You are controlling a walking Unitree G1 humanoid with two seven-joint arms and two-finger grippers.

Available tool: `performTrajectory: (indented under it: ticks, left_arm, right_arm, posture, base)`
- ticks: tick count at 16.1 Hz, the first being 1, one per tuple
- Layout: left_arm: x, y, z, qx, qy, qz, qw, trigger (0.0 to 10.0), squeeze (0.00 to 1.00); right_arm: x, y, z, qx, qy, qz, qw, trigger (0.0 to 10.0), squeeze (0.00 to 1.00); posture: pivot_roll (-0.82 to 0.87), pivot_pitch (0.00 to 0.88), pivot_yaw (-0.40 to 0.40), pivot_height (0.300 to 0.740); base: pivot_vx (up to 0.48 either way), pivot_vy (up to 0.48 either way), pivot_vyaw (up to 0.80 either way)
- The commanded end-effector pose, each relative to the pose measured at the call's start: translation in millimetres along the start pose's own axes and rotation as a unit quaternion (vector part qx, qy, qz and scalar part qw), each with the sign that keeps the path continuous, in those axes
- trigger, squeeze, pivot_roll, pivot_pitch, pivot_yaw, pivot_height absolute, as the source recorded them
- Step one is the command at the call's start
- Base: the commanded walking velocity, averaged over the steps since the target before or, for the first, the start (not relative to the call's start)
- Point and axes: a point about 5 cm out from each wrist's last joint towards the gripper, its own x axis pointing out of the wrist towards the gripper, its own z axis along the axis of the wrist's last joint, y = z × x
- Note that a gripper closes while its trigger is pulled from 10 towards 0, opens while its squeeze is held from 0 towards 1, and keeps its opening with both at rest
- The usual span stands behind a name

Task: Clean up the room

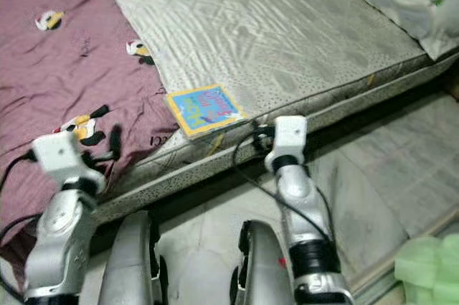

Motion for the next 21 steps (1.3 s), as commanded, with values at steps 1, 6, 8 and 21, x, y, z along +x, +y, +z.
performTrajectory:
  ticks: [1, 6, 8, 21]
  left_arm:
    - [-2.0, 4.2, -4, 0.004, 0.008, 0.006, 1.000, 10.0, 0.00]
    - [0.8, 1.9, -9, 0.009, 0.026, 0.004, 1.000, 10.0, 0.00]
    - [5.5, 1.2, -14, 0.001, 0.041, 0.007, 0.999, 10.0, 0.00]
    - [62.0, -37.4, -25, -0.067, 0.068, -0.062, 0.993, 10.0, 0.00]
  right_arm:
    - [1.5, 3.1, 1, 0.000, -0.002, 0.003, 1.000, 10.0, 0.00]
    - [1.4, 3.3, 2, -0.001, -0.006, 0.003, 1.000, 10.0, 0.00]
    - [0.0, 2.8, 2, -0.001, -0.008, 0.001, 1.000, 10.0, 0.00]
    - [-65.9, -25.5, 20, -0.053, -0.004, -0.016, 0.998, 10.0, 0.00]
  posture:
    - [0.07, 0.201, -0.070, 0.588]
    - [0.07, 0.203, -0.064, 0.588]
    - [0.06, 0.202, -0.059, 0.588]
    - [-0.09, 0.332, -0.037, 0.529]
  base:
    - [0.281, 0.000, 0.00]
    - [0.057, 0.000, 0.00]
    - [0.000, 0.000, 0.00]
    - [0.000, 0.000, 0.00]
